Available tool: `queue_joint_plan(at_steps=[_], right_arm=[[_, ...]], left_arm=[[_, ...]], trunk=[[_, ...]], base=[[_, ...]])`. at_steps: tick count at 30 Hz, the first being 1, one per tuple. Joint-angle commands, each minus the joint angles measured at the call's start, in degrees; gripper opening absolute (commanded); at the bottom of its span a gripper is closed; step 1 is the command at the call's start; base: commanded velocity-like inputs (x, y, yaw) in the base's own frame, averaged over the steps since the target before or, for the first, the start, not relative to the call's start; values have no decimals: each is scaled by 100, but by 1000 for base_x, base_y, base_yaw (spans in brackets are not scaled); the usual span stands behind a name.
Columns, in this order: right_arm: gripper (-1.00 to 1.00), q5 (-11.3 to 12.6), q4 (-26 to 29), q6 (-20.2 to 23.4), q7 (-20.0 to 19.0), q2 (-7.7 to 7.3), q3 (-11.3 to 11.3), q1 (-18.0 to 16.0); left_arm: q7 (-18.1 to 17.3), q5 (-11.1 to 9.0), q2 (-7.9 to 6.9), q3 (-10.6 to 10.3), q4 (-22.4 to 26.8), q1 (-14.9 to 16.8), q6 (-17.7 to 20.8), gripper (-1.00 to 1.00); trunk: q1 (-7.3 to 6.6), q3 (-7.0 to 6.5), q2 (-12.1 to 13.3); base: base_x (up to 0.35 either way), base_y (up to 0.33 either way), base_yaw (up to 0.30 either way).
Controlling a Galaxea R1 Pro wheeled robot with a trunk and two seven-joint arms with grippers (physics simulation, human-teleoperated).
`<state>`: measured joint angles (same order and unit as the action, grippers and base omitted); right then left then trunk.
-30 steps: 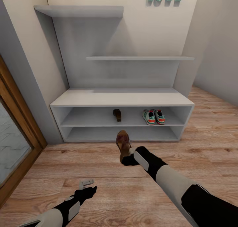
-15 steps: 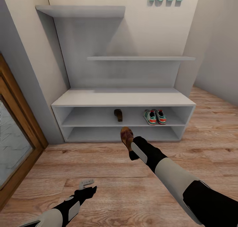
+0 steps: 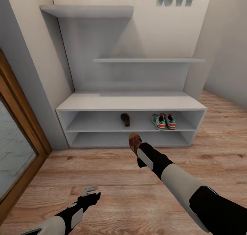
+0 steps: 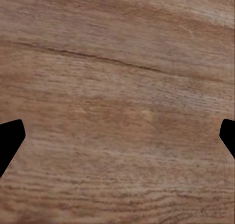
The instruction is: Pick up the two gym shoes and the two sandals from the corridor floor and place them onto the hallstand (shoe rack) in the corridor, making sure they are on the rack and not on the floor. Arrange them so the two gym shoes are next to each other and the two sandals are next to each other.
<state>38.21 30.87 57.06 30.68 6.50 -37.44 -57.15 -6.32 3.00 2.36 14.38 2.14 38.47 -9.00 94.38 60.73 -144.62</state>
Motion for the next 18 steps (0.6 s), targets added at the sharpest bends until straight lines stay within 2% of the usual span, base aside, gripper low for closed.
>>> queue_joint_plan(at_steps=[1, 6, 14, 18], right_arm=[[-100, 66, 1, 9, 45, -5, -29, -6], [-100, 69, -4, 8, 43, -5, -27, -6], [-100, 85, -11, 0, 22, -1, -27, -6], [-100, 94, -16, -2, 4, 0, -26, -5]], left_arm=[[-19, 32, 1, 48, -3, 3, -16, 100], [-18, 31, 7, 48, -3, 3, -16, 100], [-18, 34, 10, 48, -3, 3, -14, 100], [-18, 34, 18, 48, -3, 3, -21, 100]], trunk=[[0, 5, -2], [0, 5, -2], [0, 5, -2], [0, 5, -2]], base=[[48, 63, 0], [72, 22, 0], [259, 0, 0], [50, 13, 0]])
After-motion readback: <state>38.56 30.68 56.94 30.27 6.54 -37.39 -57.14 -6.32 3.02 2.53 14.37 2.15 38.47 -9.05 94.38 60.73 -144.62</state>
